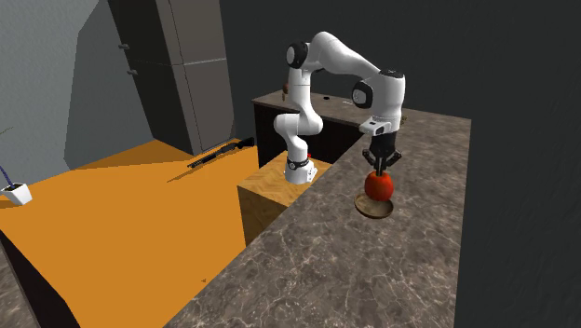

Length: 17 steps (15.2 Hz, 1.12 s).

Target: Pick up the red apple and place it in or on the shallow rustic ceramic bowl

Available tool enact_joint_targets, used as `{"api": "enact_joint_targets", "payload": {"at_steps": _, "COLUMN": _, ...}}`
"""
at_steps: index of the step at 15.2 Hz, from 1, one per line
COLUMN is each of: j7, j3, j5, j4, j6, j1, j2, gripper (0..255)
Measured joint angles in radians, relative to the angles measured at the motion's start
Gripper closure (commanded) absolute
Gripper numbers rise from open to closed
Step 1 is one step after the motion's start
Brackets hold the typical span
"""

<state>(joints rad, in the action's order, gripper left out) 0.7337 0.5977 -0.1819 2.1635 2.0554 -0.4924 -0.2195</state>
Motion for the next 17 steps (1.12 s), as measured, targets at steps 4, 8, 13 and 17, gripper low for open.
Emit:
{"api": "enact_joint_targets", "payload": {"at_steps": 4, "j7": 0.011, "j3": 0.014, "j5": 0.011, "j4": 0.039, "j6": 0.064, "j1": 0.0, "j2": 0.028, "gripper": 255}}
{"api": "enact_joint_targets", "payload": {"at_steps": 8, "j7": 0.008, "j3": 0.014, "j5": 0.011, "j4": 0.055, "j6": 0.084, "j1": 0.0, "j2": 0.031, "gripper": 255}}
{"api": "enact_joint_targets", "payload": {"at_steps": 13, "j7": 0.008, "j3": 0.014, "j5": 0.011, "j4": 0.056, "j6": 0.085, "j1": 0.0, "j2": 0.032, "gripper": 0}}
{"api": "enact_joint_targets", "payload": {"at_steps": 17, "j7": 0.008, "j3": 0.014, "j5": 0.011, "j4": 0.056, "j6": 0.085, "j1": 0.0, "j2": 0.032, "gripper": 0}}
